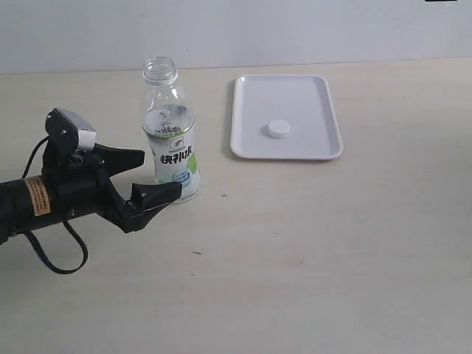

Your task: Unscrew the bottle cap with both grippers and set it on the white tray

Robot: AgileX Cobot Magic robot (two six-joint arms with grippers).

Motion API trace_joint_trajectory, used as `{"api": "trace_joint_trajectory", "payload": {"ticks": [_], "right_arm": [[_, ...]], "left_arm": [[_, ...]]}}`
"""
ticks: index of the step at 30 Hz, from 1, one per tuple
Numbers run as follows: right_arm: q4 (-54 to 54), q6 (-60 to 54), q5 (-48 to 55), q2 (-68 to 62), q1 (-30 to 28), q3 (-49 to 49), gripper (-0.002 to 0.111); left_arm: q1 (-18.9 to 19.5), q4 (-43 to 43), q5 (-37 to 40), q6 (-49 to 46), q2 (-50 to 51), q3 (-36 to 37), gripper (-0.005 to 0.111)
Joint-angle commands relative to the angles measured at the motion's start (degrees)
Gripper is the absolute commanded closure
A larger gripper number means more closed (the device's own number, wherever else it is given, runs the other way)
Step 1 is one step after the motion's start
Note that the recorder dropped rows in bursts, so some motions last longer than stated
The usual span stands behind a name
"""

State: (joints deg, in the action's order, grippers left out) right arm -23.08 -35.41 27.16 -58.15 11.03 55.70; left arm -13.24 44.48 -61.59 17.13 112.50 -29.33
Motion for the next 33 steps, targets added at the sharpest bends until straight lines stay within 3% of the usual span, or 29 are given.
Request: {"api": "trace_joint_trajectory", "payload": {"ticks": [1, 8, 13, 23, 29, 33], "right_arm": [[0.13, -0.55, 1.28, 0.21, -0.28, -0.09, 0.108], [0.13, -0.55, 3.07, 0.21, -0.28, -0.09, 0.108], [0.13, -0.55, 3.08, 0.21, -0.28, -0.09, 0.108], [-3.93, -0.33, 2.87, 0.21, -0.28, -0.09, 0.108], [-3.93, -0.33, 2.87, 0.21, -0.28, -0.09, 0.108], [-3.93, -0.33, 2.87, 0.21, -0.28, -0.09, 0.108]], "left_arm": [[0.10, 0.18, -0.54, -2.53, -2.30, 3.59, 0.018], [0.10, 0.18, -0.43, -3.93, -5.39, 7.89, 0.054], [0.10, -0.57, -0.49, -1.18, -10.12, 10.89, 0.106], [0.10, -29.60, -2.81, -3.64, -24.29, 23.79, 0.107], [0.10, -33.25, -7.47, -6.19, -37.49, 29.33, 0.107], [0.10, -32.71, 1.42, -6.16, -46.52, 29.33, 0.107]]}}
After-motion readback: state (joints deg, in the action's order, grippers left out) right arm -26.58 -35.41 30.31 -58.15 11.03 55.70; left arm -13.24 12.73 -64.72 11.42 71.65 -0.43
